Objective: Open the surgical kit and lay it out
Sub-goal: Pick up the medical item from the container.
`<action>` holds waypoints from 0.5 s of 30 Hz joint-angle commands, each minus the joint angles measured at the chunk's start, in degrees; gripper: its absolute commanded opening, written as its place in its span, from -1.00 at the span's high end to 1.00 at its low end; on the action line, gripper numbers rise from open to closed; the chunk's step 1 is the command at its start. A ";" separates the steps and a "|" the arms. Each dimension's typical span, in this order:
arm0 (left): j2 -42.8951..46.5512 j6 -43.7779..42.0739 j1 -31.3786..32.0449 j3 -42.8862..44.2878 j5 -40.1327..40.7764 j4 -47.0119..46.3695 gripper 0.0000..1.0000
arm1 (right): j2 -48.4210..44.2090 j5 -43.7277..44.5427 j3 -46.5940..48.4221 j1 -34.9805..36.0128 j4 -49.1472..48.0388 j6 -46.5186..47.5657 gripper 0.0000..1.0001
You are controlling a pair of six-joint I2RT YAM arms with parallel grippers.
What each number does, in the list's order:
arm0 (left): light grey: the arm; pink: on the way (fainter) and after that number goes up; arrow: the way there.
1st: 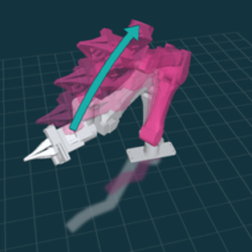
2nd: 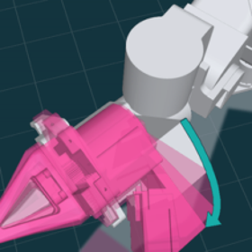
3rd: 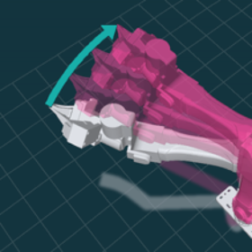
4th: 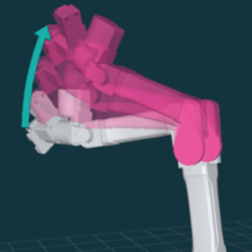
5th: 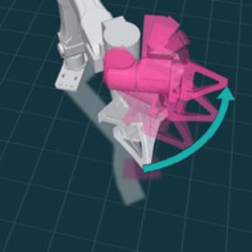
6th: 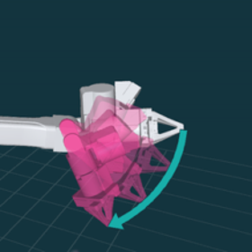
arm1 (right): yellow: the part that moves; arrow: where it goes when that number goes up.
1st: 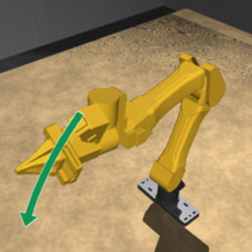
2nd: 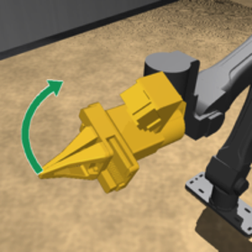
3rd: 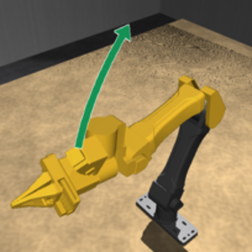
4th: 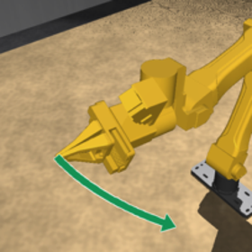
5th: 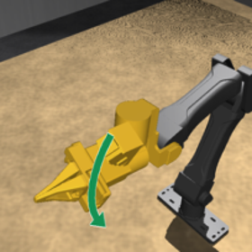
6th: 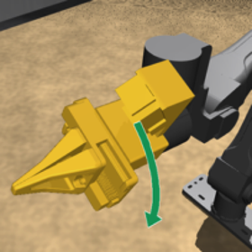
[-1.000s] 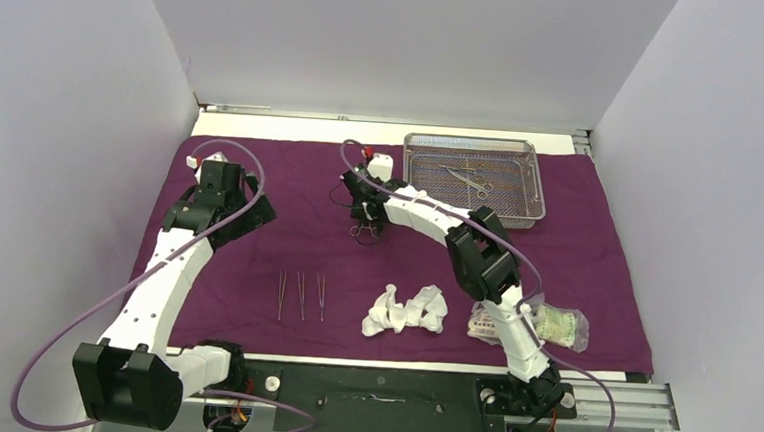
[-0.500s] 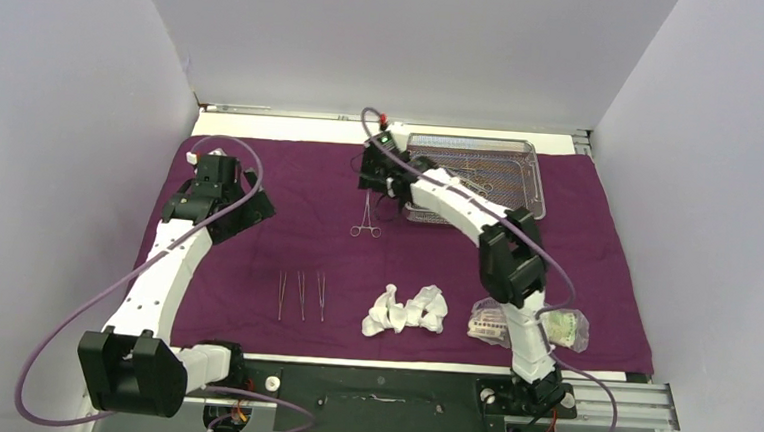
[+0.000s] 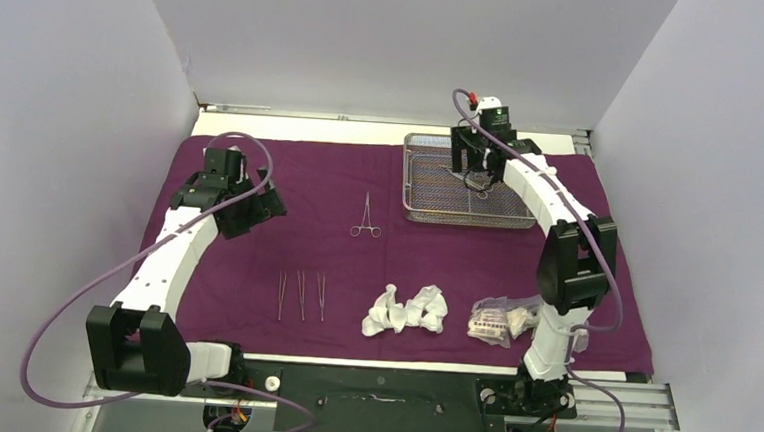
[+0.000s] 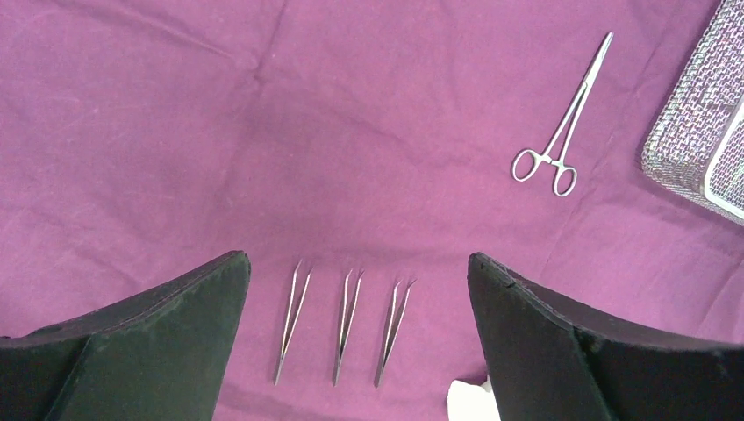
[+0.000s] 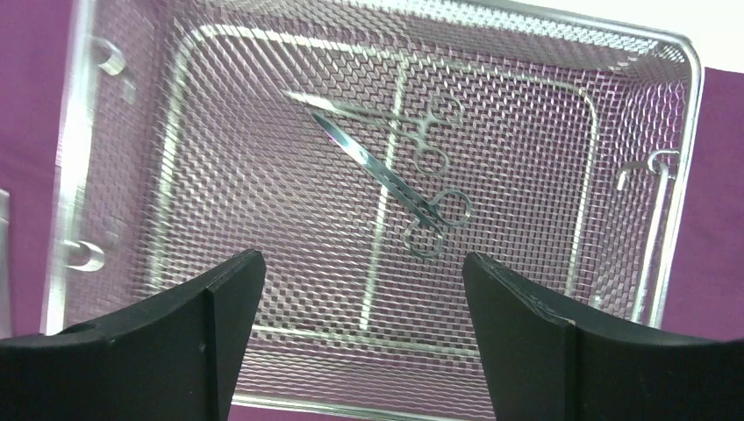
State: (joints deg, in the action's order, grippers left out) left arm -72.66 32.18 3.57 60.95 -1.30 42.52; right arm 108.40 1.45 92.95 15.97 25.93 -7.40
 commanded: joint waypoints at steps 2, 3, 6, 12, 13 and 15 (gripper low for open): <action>-2.16 -0.95 -0.51 4.12 -2.27 -3.22 -0.84 | 5.62 -5.08 1.68 -2.23 7.35 16.40 -0.62; -2.67 -0.88 -0.50 4.27 -2.50 -3.18 -0.84 | 6.85 -5.97 2.34 -2.92 7.37 17.47 -0.62; -4.14 -0.88 -0.50 5.18 -2.74 -2.76 -0.84 | 11.23 -7.03 6.60 -4.10 8.99 19.50 -0.59; -4.99 -0.88 -0.50 5.39 -2.24 -3.26 -0.86 | 18.94 -8.56 14.17 -4.63 12.76 21.01 -0.42; -5.14 -0.86 -0.48 5.52 -2.03 -3.12 -0.86 | 19.79 -8.00 14.86 -4.63 12.96 21.48 -0.39; -5.48 -0.96 -0.49 6.02 -1.47 -2.66 -0.87 | 21.76 -7.56 16.71 -4.97 14.01 22.22 -0.33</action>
State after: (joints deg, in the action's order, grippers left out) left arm -77.80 32.12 3.57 63.70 -3.31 41.76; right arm 128.73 -5.87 104.60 11.60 38.06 11.70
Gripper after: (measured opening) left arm 0.932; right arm 0.687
